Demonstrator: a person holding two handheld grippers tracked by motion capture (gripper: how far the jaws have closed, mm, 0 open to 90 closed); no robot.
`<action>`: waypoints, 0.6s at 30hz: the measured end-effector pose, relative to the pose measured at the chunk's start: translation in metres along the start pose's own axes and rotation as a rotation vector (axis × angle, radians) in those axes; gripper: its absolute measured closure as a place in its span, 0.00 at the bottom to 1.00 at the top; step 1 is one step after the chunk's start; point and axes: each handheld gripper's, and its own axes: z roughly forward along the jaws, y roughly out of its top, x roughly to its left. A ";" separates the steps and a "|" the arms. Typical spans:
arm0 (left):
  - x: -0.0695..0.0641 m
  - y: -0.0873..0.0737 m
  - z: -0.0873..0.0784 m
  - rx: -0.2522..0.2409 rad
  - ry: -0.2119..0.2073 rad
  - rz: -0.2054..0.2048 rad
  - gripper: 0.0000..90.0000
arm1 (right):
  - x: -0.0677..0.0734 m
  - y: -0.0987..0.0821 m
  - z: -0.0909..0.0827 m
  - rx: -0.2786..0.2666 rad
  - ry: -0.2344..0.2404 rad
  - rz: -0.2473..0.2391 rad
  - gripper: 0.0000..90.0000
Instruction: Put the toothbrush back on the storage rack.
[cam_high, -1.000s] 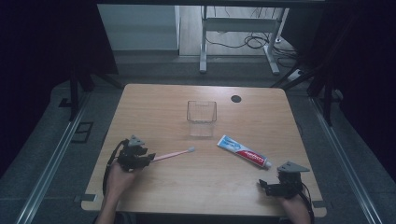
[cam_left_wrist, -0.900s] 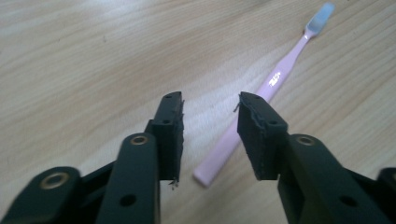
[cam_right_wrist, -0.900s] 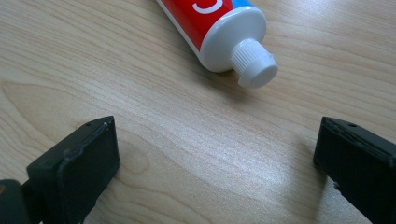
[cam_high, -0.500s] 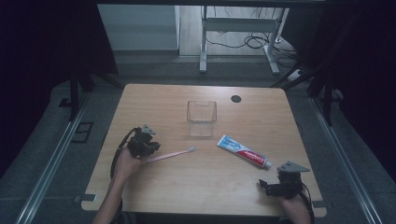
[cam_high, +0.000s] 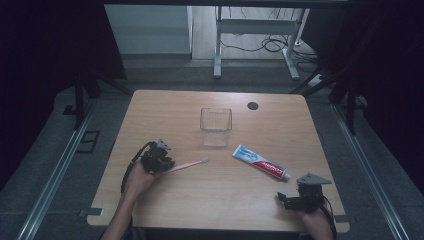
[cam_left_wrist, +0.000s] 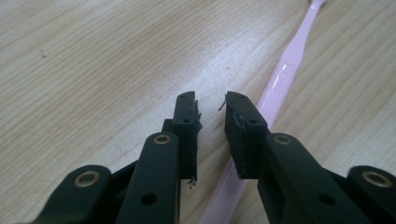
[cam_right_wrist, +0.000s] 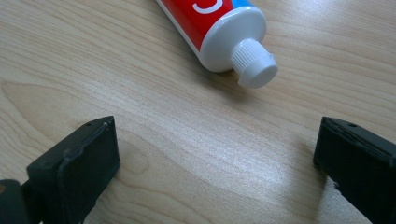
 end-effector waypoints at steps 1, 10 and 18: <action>-0.001 -0.001 -0.001 0.000 -0.001 0.002 0.81 | 0.000 0.000 0.000 0.000 0.000 0.000 0.00; -0.012 -0.007 -0.005 0.006 -0.014 0.008 0.78 | 0.000 0.000 0.000 0.000 0.000 0.000 0.00; -0.028 -0.007 -0.005 0.009 -0.038 0.011 0.76 | 0.000 0.000 0.000 0.001 0.001 0.001 0.00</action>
